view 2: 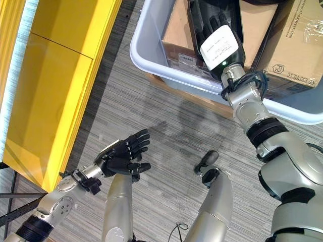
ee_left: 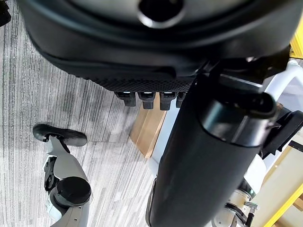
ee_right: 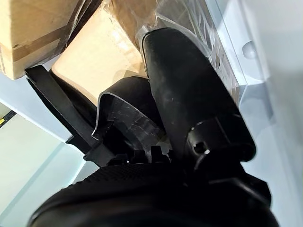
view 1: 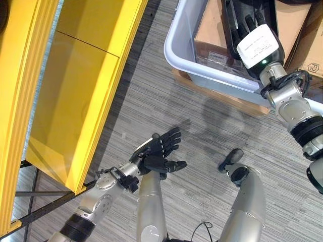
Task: Move parts from the plastic box to the shelf.
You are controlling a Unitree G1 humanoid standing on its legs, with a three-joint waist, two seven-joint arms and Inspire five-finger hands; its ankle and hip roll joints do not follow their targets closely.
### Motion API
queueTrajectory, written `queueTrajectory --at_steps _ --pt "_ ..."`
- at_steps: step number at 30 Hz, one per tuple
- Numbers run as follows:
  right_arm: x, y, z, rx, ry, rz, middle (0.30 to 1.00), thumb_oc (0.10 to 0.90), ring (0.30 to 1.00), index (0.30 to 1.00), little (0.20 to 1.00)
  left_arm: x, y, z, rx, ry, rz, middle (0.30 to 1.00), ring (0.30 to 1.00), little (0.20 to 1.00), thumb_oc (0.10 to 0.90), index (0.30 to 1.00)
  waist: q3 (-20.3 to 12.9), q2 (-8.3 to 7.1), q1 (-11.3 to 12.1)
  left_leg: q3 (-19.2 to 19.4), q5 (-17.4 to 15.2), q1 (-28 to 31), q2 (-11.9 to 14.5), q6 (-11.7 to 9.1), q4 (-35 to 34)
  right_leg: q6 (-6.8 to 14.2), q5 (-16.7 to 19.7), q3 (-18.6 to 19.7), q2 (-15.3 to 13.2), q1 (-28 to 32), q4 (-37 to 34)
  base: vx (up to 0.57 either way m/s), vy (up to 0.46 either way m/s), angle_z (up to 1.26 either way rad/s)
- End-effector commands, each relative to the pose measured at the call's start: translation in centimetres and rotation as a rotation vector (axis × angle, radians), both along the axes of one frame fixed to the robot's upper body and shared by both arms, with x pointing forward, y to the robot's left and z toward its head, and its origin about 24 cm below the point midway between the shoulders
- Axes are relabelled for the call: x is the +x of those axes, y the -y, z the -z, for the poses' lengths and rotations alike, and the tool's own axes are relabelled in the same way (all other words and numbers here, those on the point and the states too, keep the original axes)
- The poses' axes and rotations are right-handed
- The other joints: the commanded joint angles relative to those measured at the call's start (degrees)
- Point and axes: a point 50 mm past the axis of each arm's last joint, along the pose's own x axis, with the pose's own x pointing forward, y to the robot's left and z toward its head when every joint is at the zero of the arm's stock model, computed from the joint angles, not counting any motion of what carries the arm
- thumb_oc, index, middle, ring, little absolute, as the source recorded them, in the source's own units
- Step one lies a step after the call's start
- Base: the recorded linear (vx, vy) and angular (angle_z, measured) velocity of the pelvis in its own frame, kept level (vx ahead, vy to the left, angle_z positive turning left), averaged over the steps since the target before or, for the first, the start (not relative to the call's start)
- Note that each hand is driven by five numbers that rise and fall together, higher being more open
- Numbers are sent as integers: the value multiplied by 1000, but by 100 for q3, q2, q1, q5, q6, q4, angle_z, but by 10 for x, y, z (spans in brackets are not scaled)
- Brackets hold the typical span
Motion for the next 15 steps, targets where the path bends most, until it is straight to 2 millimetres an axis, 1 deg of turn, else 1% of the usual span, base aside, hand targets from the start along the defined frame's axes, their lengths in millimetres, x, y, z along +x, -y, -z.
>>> queueTrajectory --at_steps 1,2,8,9,10,11,12,15 --pt "3 24 30 202 -127 77 1000 900 1000 1000 1000 1 11 -31 -47 162 102 1000 1000 1000 900 1000 131 284 335 121 -923 -419 142 61 666 574 -598 212 66 -50 400 0 0 0" --pt "4 29 35 353 -172 102 1000 900 1000 1000 1000 1 10 -32 -43 162 102 1000 1000 1000 900 1000 131 280 342 116 -916 -428 141 55 663 564 -591 204 70 -50 388 0 0 0" --pt "6 37 52 661 -271 183 1000 900 1000 1000 1000 2 10 -34 -40 169 103 1000 1000 1000 900 1000 131 299 358 76 -890 -525 144 43 679 529 -616 213 91 -146 455 -6 -7 3" --pt "6 38 55 717 -275 185 931 851 931 931 931 2 11 -34 -39 170 106 1000 1000 1000 900 1000 131 302 366 71 -887 -524 141 46 674 521 -622 211 91 -147 457 0 0 0" --pt "6 38 56 749 -279 184 833 780 833 833 833 2 12 -34 -39 170 106 1000 1000 1000 900 1000 131 305 368 68 -886 -525 139 47 673 517 -622 211 92 -148 457 0 0 0" --pt "7 39 62 875 -302 179 599 614 599 599 599 3 14 -35 -43 170 109 1000 1000 1000 900 1000 131 328 372 59 -893 -532 128 53 686 498 -625 220 96 -163 472 0 0 0" --pt "7 39 64 906 -319 178 300 400 300 300 300 3 15 -35 -46 169 109 1000 1000 1000 900 1000 131 335 374 58 -899 -527 123 54 689 495 -625 219 97 -160 471 0 0 0" --pt "7 41 65 939 -320 168 300 400 300 300 300 4 17 -37 -50 171 112 1000 1000 1000 900 1000 131 355 372 63 -892 -490 105 52 667 494 -619 224 97 -141 465 -8 7 2"
